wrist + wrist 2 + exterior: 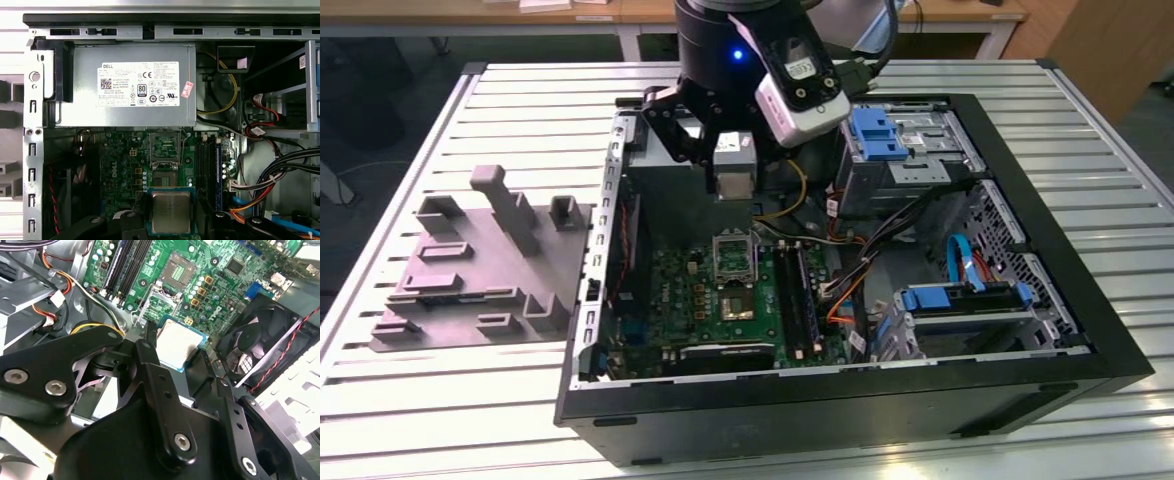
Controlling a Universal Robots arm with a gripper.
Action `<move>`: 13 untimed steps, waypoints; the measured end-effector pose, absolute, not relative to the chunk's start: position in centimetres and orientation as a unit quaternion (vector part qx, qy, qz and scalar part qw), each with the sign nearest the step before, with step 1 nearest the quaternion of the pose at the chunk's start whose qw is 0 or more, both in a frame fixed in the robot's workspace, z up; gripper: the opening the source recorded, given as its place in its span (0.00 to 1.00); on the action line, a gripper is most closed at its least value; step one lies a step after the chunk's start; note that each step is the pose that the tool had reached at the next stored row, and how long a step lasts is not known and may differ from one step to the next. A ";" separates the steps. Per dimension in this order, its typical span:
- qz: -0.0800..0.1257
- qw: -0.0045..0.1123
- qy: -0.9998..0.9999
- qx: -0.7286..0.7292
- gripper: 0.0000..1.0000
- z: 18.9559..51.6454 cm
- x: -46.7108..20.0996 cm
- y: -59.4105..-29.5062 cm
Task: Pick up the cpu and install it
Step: 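Place the cpu into insertion slot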
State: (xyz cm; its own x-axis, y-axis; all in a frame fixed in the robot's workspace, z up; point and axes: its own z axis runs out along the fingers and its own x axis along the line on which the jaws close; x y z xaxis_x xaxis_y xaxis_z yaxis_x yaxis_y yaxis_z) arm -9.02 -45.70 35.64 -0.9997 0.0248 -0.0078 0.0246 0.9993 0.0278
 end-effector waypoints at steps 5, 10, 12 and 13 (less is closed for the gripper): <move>0.014 0.004 1.000 0.012 0.47 35.6 -9.0 -45.7; 0.014 0.004 1.000 0.012 0.47 35.6 -8.9 -45.7; 0.014 0.004 1.000 0.012 0.47 35.6 -8.9 -45.7; 0.014 0.004 1.000 0.012 0.47 35.5 -8.9 -45.7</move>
State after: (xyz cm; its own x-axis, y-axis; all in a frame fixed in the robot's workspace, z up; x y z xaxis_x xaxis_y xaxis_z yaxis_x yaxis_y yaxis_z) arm -8.91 -45.70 35.55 -0.9997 0.0248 -0.0077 0.0245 0.9993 0.0277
